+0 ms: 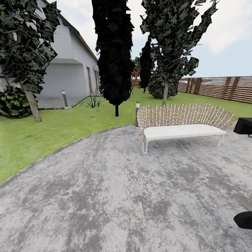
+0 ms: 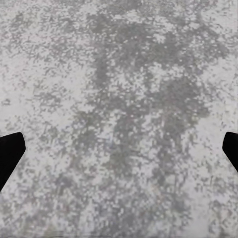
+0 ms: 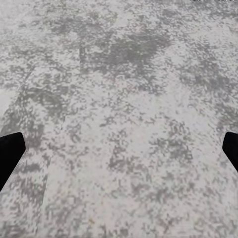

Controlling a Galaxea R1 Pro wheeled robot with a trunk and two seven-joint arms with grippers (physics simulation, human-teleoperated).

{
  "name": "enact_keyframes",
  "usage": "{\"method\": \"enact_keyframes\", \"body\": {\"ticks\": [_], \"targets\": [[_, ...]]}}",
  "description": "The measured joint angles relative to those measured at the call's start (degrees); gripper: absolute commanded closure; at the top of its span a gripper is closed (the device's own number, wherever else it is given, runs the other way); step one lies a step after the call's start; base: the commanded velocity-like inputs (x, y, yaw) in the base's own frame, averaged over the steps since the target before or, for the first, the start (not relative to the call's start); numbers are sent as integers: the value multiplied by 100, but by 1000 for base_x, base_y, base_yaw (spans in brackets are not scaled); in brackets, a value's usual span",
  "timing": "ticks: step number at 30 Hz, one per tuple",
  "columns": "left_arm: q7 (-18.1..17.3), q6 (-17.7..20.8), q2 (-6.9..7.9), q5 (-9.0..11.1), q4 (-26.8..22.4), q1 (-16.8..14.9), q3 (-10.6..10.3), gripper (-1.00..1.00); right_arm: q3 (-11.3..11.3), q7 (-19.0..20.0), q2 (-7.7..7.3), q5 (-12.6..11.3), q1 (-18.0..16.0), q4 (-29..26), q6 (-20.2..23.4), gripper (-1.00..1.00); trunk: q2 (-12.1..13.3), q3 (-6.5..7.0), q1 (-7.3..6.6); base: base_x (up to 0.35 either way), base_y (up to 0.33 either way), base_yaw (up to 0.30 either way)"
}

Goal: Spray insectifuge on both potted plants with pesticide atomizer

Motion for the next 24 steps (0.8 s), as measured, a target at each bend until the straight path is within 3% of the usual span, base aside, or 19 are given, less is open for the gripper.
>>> {"method": "enact_keyframes", "body": {"ticks": [24], "targets": [[0, 0, -1, -16, 0, -2, -1, -100, 0, -3, 0, 0, -3, 112, 0, -100, -963, -431, 527, 0, 0, 279]]}}
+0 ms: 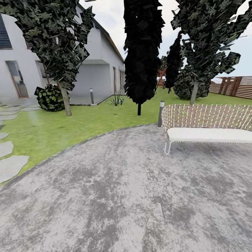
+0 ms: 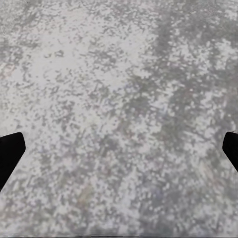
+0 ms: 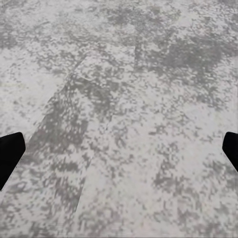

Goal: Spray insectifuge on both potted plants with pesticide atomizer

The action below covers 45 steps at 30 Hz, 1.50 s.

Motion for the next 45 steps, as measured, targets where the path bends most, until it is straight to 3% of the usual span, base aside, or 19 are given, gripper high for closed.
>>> {"method": "enact_keyframes", "body": {"ticks": [19, 45], "targets": [[0, 0, 0, 0, 0, 1, 0, -100, 0, 4, 7, 1, 2, 0, 7, -100, -762, -348, 417, 0, 0, 279], [0, 0, -9, -7, 1, 1, -1, -100, 0, 4, 32, 8, 1, -1, 9, -100, -1805, -938, 989, 0, 0, 252]]}}
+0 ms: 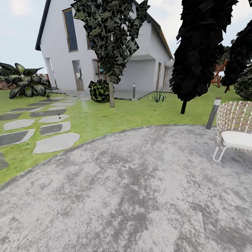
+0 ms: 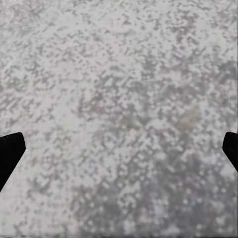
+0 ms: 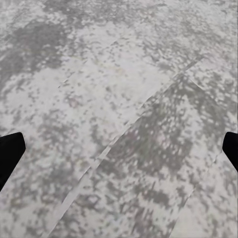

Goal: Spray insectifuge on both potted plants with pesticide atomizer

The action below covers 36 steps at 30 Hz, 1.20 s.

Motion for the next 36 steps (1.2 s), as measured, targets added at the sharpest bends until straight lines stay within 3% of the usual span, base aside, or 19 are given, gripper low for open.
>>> {"method": "enact_keyframes", "body": {"ticks": [4, 15, 36], "targets": [[0, 0, 0, -1, 0, -3, 0, -100, 0, 0, 2, 0, -2, 0, 0, -100, -6, -117, 11, 0, 0, 184], [-6, 0, 0, -8, 0, -1, -4, -100, 0, 1, 10, 0, -2, 0, 0, -100, -7, -198, 11, 17, 0, 172], [-5, -28, -13, 38, -376, -78, 4, -100, -17, 0, -36, -9, -2, -265, -9, -100, -7, -209, 7, 310, 84, 8]]}}
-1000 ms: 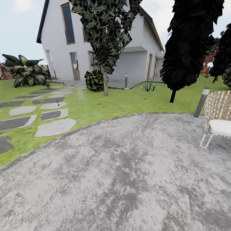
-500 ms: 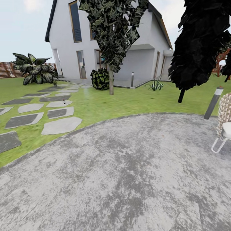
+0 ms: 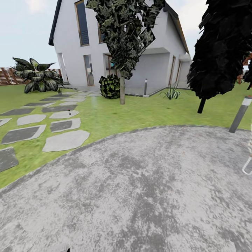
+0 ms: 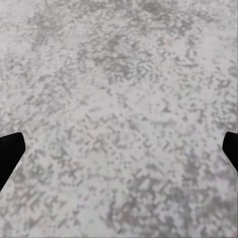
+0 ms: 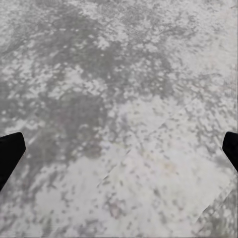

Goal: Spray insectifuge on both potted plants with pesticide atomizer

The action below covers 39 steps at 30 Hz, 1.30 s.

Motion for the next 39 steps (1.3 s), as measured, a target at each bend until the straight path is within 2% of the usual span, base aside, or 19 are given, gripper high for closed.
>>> {"method": "enact_keyframes", "body": {"ticks": [7, 18, 31, 35, 39], "targets": [[-13, 0, 32, -30, 62, 64, -12, -100, 11, 0, 0, 1, 0, 0, 0, -100, 0, 0, 0, 334, 21, 47], [-30, 7, 8, -59, 74, 70, -73, -100, 10, -8, 4, 2, -1, 2, -9, -100, 0, 0, 0, 316, 1, 254], [-27, -8, 4, -60, 62, 68, -80, -100, 13, -6, 3, 2, 1, 0, -1, -100, 0, 0, 3, 26, 0, 72], [-27, -8, 4, -62, 61, 68, -80, -100, 15, -6, 3, 2, 0, -1, 0, -100, 5, 88, -7, 0, 0, 0], [-27, -7, 4, -62, 61, 68, -77, -100, 17, -1, 3, 2, 0, 1, 0, -100, 165, 160, -94, 0, 0, 0]]}}
